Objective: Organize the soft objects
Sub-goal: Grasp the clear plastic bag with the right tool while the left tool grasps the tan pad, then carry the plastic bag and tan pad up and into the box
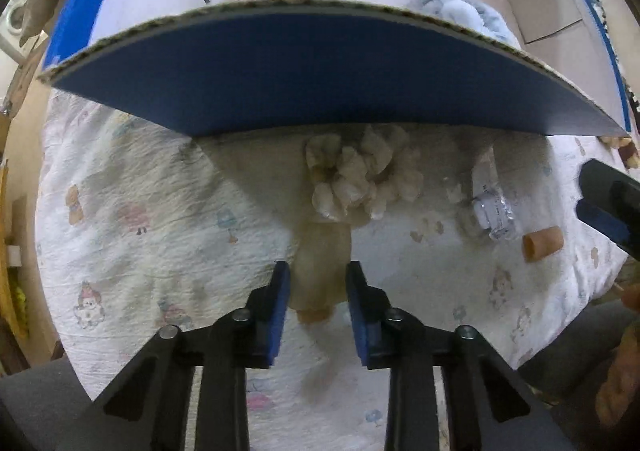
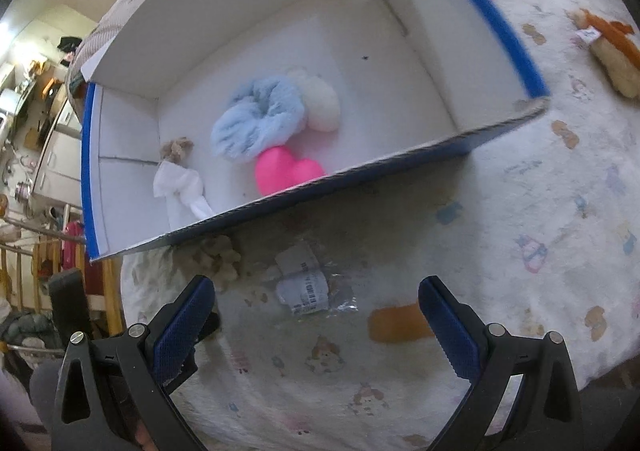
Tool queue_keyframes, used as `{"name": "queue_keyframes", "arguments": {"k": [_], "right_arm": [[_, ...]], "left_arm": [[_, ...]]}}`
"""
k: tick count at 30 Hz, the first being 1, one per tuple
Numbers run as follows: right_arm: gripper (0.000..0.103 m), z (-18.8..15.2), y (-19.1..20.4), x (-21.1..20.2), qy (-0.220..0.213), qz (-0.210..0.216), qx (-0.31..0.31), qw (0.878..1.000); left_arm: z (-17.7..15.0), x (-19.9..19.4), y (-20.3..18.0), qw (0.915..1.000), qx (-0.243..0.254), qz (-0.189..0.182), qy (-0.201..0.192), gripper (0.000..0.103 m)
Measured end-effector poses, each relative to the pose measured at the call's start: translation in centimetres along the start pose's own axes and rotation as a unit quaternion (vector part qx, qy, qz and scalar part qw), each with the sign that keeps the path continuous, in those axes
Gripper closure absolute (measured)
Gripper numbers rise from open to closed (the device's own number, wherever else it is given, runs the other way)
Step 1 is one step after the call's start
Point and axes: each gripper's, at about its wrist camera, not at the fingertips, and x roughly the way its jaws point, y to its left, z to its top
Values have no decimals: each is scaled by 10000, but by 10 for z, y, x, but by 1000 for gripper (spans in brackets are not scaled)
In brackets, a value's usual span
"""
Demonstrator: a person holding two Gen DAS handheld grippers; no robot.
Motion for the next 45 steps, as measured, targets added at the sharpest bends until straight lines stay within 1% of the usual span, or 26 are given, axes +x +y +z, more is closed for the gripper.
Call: {"name": "queue_keyframes", "arguments": {"k": [2, 3, 6, 8, 9, 11, 13, 15, 19, 20, 21, 23, 24, 25, 29, 34, 36, 40, 45], "right_arm": [[0, 1, 5, 5, 66, -44, -93, 9999], [0, 1, 6, 7, 117, -58, -126, 9998], [0, 3, 10, 19, 297, -84, -176, 9994], [0, 4, 14, 29, 419, -241, -300, 9984], [0, 4, 16, 32, 449, -311, -379, 9978], [15, 3, 20, 39, 514, -383, -519, 9966], [17, -1, 25, 47, 635, -443, -677, 9947], [17, -6, 29, 56, 700, -571, -850, 9923], [17, -11, 38, 72, 764, -788, -1193, 9868], [22, -11, 40, 76, 766, -844, -1252, 9856], [25, -11, 41, 79, 719, -913, -1323, 9844], [45, -13, 45, 82, 592, -1097, -1534, 9803], [48, -14, 46, 82, 557, -1186, -1610, 9782], [55, -14, 47, 80, 513, -1224, -1644, 9774], [56, -16, 48, 75, 458, -1116, -1673, 9785], [56, -19, 59, 72, 372, -1048, -1718, 9788], [56, -13, 57, 67, 362, -1041, -1697, 9793], [56, -13, 62, 63, 282, -1029, -1690, 9798], [56, -12, 61, 53, 195, -950, -1642, 9817]], "left_arm": [[1, -3, -2, 10000, 37, -7, -17, 95], [0, -5, 1, 10000, 29, 17, -32, 95], [-6, -12, 13, 9996, -143, -231, -3, 96], [-8, -19, 19, 9993, -205, -288, -90, 96], [-10, -24, 22, 9993, -231, -245, -187, 96], [-10, -30, 25, 9990, -287, -222, -273, 96], [-13, -35, 31, 9984, -397, -203, -347, 96], [-13, -41, 34, 9978, -476, -109, -438, 96], [-12, -51, 40, 9972, -433, 136, -588, 96], [-8, -52, 48, 9974, -441, 121, -562, 96], [-6, -50, 47, 9974, -458, 108, -537, 96], [-4, -49, 46, 9974, -489, 116, -520, 96], [-5, -49, 44, 9974, -480, 134, -519, 96], [-6, -49, 42, 9975, -456, 137, -526, 96], [-3, -46, 31, 9972, -382, 211, -600, 96], [-3, -47, 31, 9966, -399, 272, -671, 96], [-4, -48, 30, 9963, -378, 336, -701, 96], [-7, -46, 31, 9956, -367, 451, -732, 96], [-10, -51, 33, 9938, -363, 572, -885, 96]]}}
